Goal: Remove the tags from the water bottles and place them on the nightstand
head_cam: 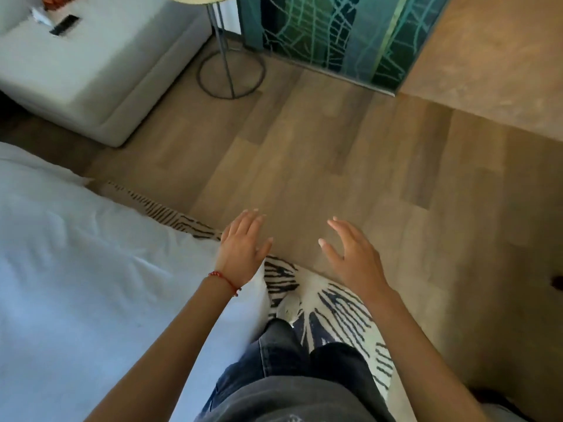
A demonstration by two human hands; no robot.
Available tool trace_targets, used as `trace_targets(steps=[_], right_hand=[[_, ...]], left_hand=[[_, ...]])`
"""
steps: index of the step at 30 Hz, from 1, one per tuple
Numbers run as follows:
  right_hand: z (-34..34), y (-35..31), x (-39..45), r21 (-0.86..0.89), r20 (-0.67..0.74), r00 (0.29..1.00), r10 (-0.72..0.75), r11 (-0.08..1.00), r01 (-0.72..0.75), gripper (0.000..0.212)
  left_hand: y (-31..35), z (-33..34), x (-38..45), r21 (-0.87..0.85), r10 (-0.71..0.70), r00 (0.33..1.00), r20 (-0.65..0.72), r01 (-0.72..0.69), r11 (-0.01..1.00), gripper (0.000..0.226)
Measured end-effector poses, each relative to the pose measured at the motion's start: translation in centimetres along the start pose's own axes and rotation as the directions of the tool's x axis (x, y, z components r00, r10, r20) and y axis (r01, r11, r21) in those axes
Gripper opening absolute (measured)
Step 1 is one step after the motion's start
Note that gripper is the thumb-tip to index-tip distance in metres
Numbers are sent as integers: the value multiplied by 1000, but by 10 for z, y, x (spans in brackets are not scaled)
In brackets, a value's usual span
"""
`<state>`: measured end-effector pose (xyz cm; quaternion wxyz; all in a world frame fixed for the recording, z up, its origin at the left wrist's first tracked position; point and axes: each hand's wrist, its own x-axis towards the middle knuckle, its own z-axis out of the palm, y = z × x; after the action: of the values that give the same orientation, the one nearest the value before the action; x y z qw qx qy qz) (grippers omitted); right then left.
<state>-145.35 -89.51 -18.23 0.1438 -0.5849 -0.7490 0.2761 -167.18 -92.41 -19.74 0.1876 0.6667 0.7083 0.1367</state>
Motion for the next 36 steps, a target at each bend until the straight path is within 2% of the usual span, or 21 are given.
trace_targets(steps=[5,12,18,21,23,25,32,36], right_hand=[[-39,63,16,61,-128,963,236,971,-230,46],[-88,157,11,169,-220,846,487,873,-458,45],[-153,243,25,244,-313,760,570,821,-516,42],[-194,285,36,269,-335,712,617,787,-555,43],[-222,311,40,265,-333,714,616,788,-556,45],[-251,338,46,251,-347,709,613,790,-560,45],[-326,416,78,320,-406,559,723,686,-654,46],[-361,462,114,346,-423,493,760,639,-687,46]], left_hand=[[57,16,77,18,193,975,113,-196,980,48],[156,69,152,-7,404,874,270,-418,908,50],[263,121,221,-30,525,787,324,-546,837,49],[325,143,258,-46,546,769,333,-565,824,50],[366,156,280,-61,577,745,335,-594,802,50],[405,167,302,-55,622,708,335,-645,763,50],[516,203,377,-129,731,589,345,-742,658,47],[580,234,441,-176,790,478,384,-802,571,48]])
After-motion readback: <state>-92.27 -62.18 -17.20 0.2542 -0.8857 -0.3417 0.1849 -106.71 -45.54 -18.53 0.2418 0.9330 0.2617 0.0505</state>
